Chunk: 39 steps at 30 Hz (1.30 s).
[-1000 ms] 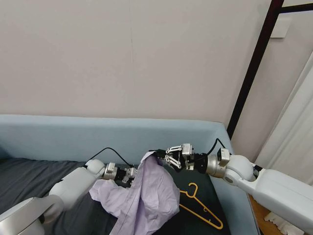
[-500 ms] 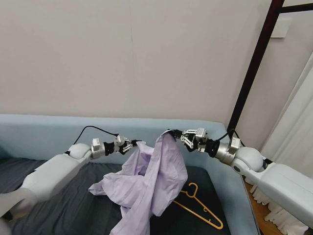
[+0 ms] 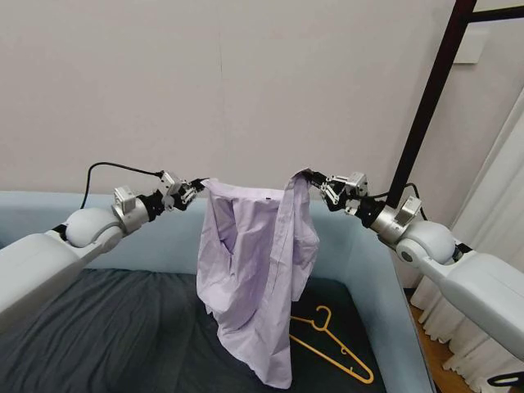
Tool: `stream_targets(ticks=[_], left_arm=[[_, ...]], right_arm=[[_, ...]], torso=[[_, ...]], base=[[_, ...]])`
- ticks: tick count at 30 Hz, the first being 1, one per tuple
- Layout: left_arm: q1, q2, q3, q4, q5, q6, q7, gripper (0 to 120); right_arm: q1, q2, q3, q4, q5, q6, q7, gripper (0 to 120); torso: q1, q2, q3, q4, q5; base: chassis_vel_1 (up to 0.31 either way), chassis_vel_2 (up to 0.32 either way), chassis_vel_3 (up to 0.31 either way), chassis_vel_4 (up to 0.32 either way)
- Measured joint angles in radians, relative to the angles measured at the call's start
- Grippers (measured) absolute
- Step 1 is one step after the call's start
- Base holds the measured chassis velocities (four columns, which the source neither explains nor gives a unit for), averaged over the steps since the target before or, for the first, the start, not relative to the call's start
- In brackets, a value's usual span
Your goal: Pick up the clothes from the sofa and hang them on the clothes hanger.
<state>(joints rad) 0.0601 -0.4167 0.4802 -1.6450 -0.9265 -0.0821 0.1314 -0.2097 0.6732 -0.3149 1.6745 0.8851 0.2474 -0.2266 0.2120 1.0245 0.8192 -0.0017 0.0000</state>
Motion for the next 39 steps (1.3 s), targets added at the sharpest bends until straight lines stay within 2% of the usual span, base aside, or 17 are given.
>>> stream_targets(ticks=[4,5,7,8,9,11,14,21,25,28,29,31,35,36,39], left_arm=[[0.089,0.096,-0.127,-0.162,-0.065,0.116,-0.138,0],[0.089,0.096,-0.127,-0.162,-0.065,0.116,-0.138,0],[0.198,0.160,-0.287,-0.255,-0.088,0.161,-0.191,0],[0.237,0.189,-0.330,-0.295,-0.097,0.184,-0.218,0],[0.237,0.189,-0.330,-0.295,-0.097,0.184,-0.218,0],[0.293,0.261,-0.386,-0.371,-0.113,0.214,-0.281,0],[0.318,0.344,-0.422,-0.475,-0.147,0.258,-0.391,0],[0.299,0.382,-0.432,-0.589,-0.180,0.333,-0.520,0],[0.280,0.371,-0.432,-0.647,-0.228,0.376,-0.592,0],[0.276,0.340,-0.430,-0.680,-0.267,0.426,-0.658,0],[0.296,0.312,-0.428,-0.684,-0.264,0.442,-0.690,0],[0.314,0.292,-0.428,-0.678,-0.253,0.445,-0.704,0],[0.402,0.202,-0.424,-0.611,-0.221,0.466,-0.759,0],[0.402,0.202,-0.424,-0.611,-0.221,0.466,-0.759,0],[0.488,0.110,-0.417,-0.538,-0.148,0.469,-0.769,0]], right_arm=[[0.024,0.008,0.000,0.054,0.034,-0.052,0.096,0],[0.024,0.008,0.000,0.054,0.034,-0.052,0.096,0],[0.042,0.017,-0.006,0.081,0.051,-0.073,0.128,0],[0.047,0.017,-0.006,0.097,0.059,-0.081,0.141,0],[0.047,0.017,-0.006,0.097,0.059,-0.081,0.141,0],[0.049,0.014,-0.002,0.138,0.075,-0.099,0.157,0],[0.047,-0.003,0.018,0.214,0.100,-0.119,0.175,0],[0.020,-0.045,0.054,0.298,0.109,-0.135,0.189,0],[0.006,-0.058,0.084,0.312,0.113,-0.149,0.207,0],[-0.010,-0.070,0.109,0.320,0.130,-0.168,0.221,0],[-0.025,-0.079,0.120,0.330,0.147,-0.183,0.230,0],[-0.034,-0.082,0.123,0.337,0.157,-0.194,0.238,0],[-0.079,-0.066,0.104,0.352,0.187,-0.244,0.286,0],[-0.079,-0.066,0.104,0.352,0.187,-0.244,0.286,0],[-0.108,-0.012,0.043,0.303,0.171,-0.246,0.301,0]], torso=[[0.000,0.000,0.000,-0.0002,-0.0007],[0.000,0.000,0.000,-0.0002,-0.0007],[0.000,0.000,0.000,0.0003,0.0003],[0.000,0.000,0.000,0.0005,0.0002],[0.000,0.000,0.000,0.0005,0.0002],[0.000,0.000,0.000,0.0008,-0.0008],[0.000,0.000,0.000,0.0001,0.0000],[0.000,0.000,0.000,-0.0002,-0.0001],[0.000,0.000,0.000,0.0002,0.0000],[0.000,0.000,0.000,0.0001,-0.0001],[0.000,0.000,0.000,0.0000,0.0002],[0.000,0.000,0.000,-0.0001,0.0001],[0.000,0.000,0.000,-0.0001,-0.0001],[0.000,0.000,0.000,-0.0001,-0.0001],[0.000,0.000,0.000,0.0002,0.0000]], base=[[0.000,0.000,0.000,0.000],[0.000,0.000,0.000,0.000],[0.000,0.000,0.000,0.000],[0.000,0.000,0.000,0.000],[0.000,0.000,0.000,0.000],[0.000,0.000,0.000,0.000],[0.000,0.000,0.000,0.000],[0.000,0.000,0.000,0.000],[0.000,0.000,0.000,0.000],[0.000,0.000,0.000,0.000],[0.000,0.000,0.000,0.000],[0.000,0.000,0.000,0.000],[0.000,0.000,0.000,0.000],[0.000,0.000,0.000,0.000],[0.000,0.000,0.000,0.000]])
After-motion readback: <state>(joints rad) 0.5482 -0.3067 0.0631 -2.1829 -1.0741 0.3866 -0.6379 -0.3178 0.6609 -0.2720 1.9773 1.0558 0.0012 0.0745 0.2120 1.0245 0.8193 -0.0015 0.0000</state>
